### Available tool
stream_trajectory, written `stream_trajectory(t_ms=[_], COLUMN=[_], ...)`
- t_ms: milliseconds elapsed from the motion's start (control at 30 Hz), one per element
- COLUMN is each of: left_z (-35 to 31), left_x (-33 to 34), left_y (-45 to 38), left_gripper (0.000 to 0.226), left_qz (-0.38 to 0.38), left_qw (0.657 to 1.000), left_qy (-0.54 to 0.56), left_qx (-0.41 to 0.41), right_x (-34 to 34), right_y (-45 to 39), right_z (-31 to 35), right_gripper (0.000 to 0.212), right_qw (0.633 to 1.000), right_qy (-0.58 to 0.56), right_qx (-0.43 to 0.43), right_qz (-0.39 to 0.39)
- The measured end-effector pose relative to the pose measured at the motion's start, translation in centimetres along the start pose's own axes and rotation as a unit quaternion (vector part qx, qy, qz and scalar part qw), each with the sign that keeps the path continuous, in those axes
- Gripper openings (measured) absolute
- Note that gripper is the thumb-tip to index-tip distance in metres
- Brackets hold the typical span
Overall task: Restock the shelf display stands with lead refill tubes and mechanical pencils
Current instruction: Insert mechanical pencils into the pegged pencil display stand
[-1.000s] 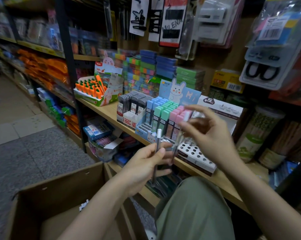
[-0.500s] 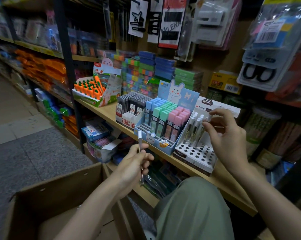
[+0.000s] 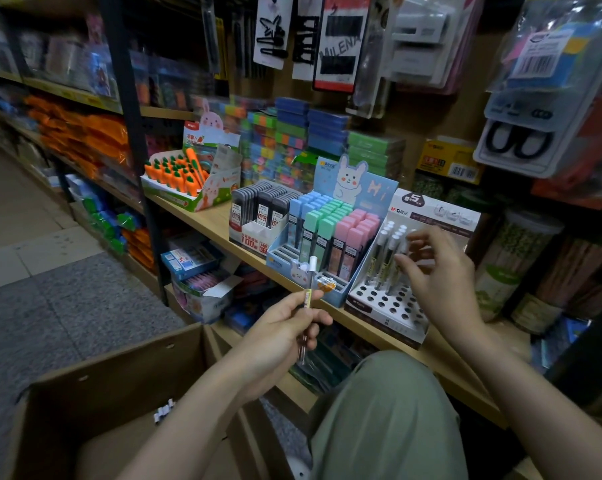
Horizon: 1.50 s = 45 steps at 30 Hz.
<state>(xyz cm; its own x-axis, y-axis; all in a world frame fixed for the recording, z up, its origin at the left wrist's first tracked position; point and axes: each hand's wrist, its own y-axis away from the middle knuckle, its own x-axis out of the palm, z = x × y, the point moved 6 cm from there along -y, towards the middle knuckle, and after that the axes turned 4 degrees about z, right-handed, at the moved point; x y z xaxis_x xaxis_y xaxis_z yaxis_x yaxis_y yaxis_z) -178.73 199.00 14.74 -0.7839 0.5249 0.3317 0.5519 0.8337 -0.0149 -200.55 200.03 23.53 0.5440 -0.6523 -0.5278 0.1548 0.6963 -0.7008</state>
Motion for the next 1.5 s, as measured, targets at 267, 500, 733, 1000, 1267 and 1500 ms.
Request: stream_trajectory(t_ms=[267, 500, 733, 1000, 1267, 1500], left_z=[0.0, -0.2, -0.6, -0.9, 1.0, 1.2], left_x=[0.7, 2.6, 4.6, 5.6, 6.0, 5.6], left_y=[0.2, -0.7, -2.4, -3.9, -5.1, -5.1], left_gripper=[0.024, 0.016, 0.02, 0.042, 0.04, 0.041], left_qz=[0.039, 0.069, 0.071, 0.038, 0.045, 0.051], left_qw=[0.999, 0.995, 0.988, 0.756, 0.664, 0.676], left_qy=[0.0, -0.039, -0.117, -0.614, -0.698, -0.684], left_qx=[0.023, 0.056, 0.072, 0.226, 0.264, 0.27], right_x=[-0.9, 0.2, -0.4, -6.5, -4.3, -3.7], right_y=[0.9, 1.2, 1.4, -0.9, -0.9, -0.9], right_z=[0.6, 4.4, 4.4, 1.0, -0.9, -2.1], right_gripper=[0.029, 0.039, 0.03, 0.026, 0.026, 0.028], right_qw=[1.0, 0.971, 0.966, 0.996, 0.997, 0.997], right_qy=[0.017, -0.201, -0.241, -0.051, 0.021, 0.0], right_qx=[0.021, 0.042, 0.045, -0.005, -0.002, 0.05], right_qz=[-0.005, 0.12, 0.08, -0.076, -0.069, -0.051])
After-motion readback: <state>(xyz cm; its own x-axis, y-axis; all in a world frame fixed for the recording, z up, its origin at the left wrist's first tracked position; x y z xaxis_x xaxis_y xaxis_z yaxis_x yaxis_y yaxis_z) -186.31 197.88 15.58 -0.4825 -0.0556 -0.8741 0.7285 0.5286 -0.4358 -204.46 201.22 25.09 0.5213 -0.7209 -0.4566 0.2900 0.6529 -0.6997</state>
